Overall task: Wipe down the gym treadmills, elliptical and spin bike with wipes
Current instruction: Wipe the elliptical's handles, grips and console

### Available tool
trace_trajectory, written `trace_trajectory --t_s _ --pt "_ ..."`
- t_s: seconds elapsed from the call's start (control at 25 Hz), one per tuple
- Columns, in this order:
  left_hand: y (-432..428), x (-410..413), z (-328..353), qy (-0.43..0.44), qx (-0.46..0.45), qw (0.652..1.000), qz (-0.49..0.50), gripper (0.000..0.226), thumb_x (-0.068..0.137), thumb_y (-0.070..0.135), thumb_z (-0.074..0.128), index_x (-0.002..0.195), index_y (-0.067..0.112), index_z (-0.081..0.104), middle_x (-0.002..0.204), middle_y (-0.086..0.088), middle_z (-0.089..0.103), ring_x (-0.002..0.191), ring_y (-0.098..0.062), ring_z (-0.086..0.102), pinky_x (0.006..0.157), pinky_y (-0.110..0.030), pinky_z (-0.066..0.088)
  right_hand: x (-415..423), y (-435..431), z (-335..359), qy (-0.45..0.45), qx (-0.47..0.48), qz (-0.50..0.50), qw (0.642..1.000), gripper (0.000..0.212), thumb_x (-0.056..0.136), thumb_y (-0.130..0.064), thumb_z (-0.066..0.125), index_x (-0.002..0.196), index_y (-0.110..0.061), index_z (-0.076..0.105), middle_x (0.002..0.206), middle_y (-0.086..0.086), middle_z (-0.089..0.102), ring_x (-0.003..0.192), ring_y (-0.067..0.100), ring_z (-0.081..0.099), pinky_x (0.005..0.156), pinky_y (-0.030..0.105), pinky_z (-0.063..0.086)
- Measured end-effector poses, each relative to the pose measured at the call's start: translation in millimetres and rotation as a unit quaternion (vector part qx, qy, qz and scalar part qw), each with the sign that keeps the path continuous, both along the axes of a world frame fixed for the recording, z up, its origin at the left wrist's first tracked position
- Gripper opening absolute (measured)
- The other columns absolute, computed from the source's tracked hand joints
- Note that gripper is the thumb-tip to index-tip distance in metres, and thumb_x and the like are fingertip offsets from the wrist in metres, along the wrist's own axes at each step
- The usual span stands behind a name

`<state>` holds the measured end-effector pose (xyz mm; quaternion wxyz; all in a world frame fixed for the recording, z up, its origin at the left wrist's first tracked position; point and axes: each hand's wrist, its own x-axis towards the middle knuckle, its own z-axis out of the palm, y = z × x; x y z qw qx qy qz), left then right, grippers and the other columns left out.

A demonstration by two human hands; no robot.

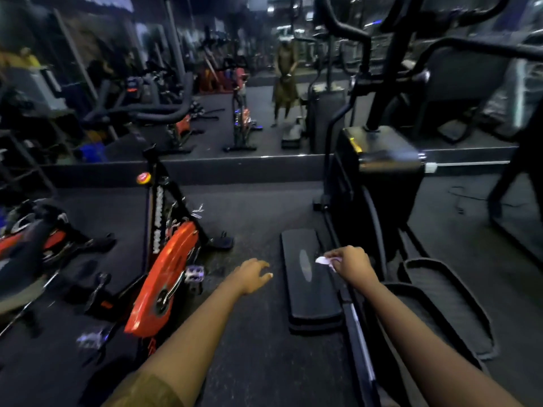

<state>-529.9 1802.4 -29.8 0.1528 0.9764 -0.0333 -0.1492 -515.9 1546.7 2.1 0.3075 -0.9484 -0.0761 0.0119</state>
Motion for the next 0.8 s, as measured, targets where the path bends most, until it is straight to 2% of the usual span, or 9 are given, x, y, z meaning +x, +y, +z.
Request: trace_trajectory --t_s 0.28,0.48,0.56,0.68,0.72,0.8 --pt "-24.5 196.9 35.3 -0.024 -0.013 0.986 -0.164 0.049 0.1 0.038 0.042 0.143 0.015 0.04 0.14 -0.013 0.044 0.129 -0.027 0.043 0.107 -0.036 0.035 113.7 -19.1 36.8 -0.043 0.029 -0.195 0.98 0.026 0.084 -0.005 0.058 0.103 -0.012 0.072 0.103 0.005 0.071 0.102 0.018 0.064 0.069 0.008 0.036" --pt "-43.8 305.9 87.8 -0.073 -0.066 0.968 -0.23 0.047 0.1 0.035 0.044 0.142 0.014 0.042 0.142 -0.01 0.045 0.131 -0.024 0.042 0.107 -0.032 0.034 182.1 -32.5 91.6 -0.152 0.039 -0.281 0.947 0.021 0.084 -0.009 0.063 0.102 -0.01 0.073 0.1 0.011 0.071 0.095 0.018 0.064 0.067 0.011 0.036" --pt "-54.2 337.1 118.5 -0.11 -0.11 0.96 -0.231 0.046 0.1 0.033 0.045 0.141 0.014 0.044 0.141 -0.008 0.047 0.129 -0.021 0.044 0.104 -0.029 0.034 205.0 -41.9 113.5 -0.184 0.063 -0.304 0.932 0.021 0.082 -0.006 0.063 0.099 -0.011 0.074 0.095 0.012 0.072 0.091 0.019 0.065 0.063 0.011 0.034" --pt "-72.3 386.8 175.6 -0.197 -0.204 0.94 -0.191 0.043 0.099 0.028 0.049 0.139 0.013 0.046 0.137 -0.007 0.052 0.123 -0.02 0.05 0.097 -0.025 0.036 257.5 -60.9 155.8 -0.264 0.091 -0.306 0.91 0.022 0.081 -0.005 0.064 0.098 -0.013 0.074 0.093 0.011 0.073 0.094 0.022 0.066 0.067 0.015 0.035" --pt "-76.4 400.7 195.1 -0.215 -0.242 0.931 -0.167 0.042 0.099 0.027 0.049 0.139 0.014 0.047 0.136 -0.007 0.053 0.121 -0.02 0.051 0.095 -0.024 0.038 274.2 -64.5 173.6 -0.284 0.094 -0.295 0.908 0.022 0.081 -0.005 0.064 0.099 -0.013 0.074 0.094 0.011 0.073 0.094 0.018 0.066 0.066 0.013 0.037" --pt "-81.4 426.5 234.8 -0.247 -0.308 0.911 -0.121 0.041 0.098 0.026 0.05 0.138 0.015 0.048 0.132 -0.007 0.055 0.118 -0.019 0.053 0.092 -0.025 0.039 307.8 -67.4 215.2 -0.327 0.113 -0.249 0.905 0.021 0.082 -0.005 0.065 0.101 -0.012 0.073 0.096 0.008 0.073 0.084 -0.001 0.061 0.064 0.003 0.037"
